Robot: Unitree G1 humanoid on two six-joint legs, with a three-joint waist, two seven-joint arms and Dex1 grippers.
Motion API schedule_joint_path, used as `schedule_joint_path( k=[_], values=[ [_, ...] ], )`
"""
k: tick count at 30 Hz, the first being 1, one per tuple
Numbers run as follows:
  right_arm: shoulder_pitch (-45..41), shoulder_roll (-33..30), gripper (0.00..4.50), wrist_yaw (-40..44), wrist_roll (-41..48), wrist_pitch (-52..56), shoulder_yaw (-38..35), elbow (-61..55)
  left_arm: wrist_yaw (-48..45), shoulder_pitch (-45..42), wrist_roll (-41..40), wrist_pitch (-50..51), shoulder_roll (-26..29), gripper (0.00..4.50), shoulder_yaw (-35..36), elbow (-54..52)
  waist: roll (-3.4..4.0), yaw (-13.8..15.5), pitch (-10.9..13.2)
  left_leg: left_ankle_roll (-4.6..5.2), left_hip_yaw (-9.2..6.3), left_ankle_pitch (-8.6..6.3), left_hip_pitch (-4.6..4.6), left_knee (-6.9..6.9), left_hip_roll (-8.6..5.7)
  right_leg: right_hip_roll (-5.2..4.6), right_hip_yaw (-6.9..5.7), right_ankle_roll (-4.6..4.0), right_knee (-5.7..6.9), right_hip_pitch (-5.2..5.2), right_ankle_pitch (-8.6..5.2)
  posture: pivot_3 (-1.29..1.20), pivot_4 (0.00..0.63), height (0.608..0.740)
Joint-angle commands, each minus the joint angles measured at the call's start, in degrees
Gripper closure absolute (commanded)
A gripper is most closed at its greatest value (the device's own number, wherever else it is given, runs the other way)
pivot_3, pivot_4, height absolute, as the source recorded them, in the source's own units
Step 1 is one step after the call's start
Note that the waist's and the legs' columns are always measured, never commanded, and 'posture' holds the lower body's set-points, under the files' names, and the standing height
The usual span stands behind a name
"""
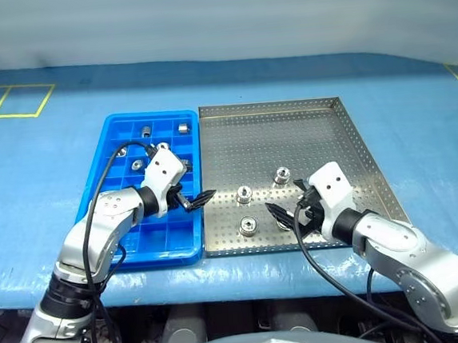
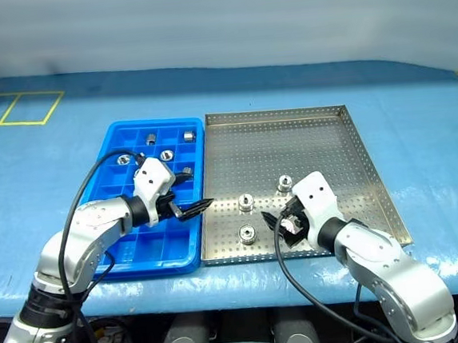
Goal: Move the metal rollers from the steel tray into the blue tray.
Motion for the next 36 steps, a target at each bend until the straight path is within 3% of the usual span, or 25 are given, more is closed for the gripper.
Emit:
schedule_joint_path(
  k=[1, 31, 36],
  values=[
    [0.03, 0.01, 0.0, -0.2, -0.45, -1.45, -0.58, -0.95, -0.46, -0.54, 0.16, -0.99, -0.18, 0.03, 0.57, -0.41, 0.0, -0.01, 0.0, 0.0, 0.0, 0.0, 0.0, 0.0, 0.0, 0.0, 0.0, 0.0, 0.0, 0.0, 0.0, 0.15, 0.15, 0.74],
    [1.94, 1.54, 0.0, -1.88, -1.6, -2.02, 0.42, -2.42, -3.23, -2.23, 0.05, -1.16, -0.3, 0.03, -0.04, 0.41, 0.0, -0.19, 0.0, 0.0, 0.02, 0.0, 0.0, 0.01, 0.0, 0.0, 0.01, 0.01, 0.01, 0.0, 0.01, 0.12, 0.15, 0.74],
    [1.82, 1.71, 0.0, -2.14, -1.72, -2.23, 0.72, -2.63, -3.3, -4.93, -2.43, -0.31, -3.31, 0.03, 1.04, 0.73, 0.0, -0.08, 0.0, 0.0, 0.01, 0.0, 0.01, 0.03, 0.0, 0.01, 0.0, 0.01, 0.03, 0.01, 0.0, 0.12, 0.15, 0.74]
  ],
)
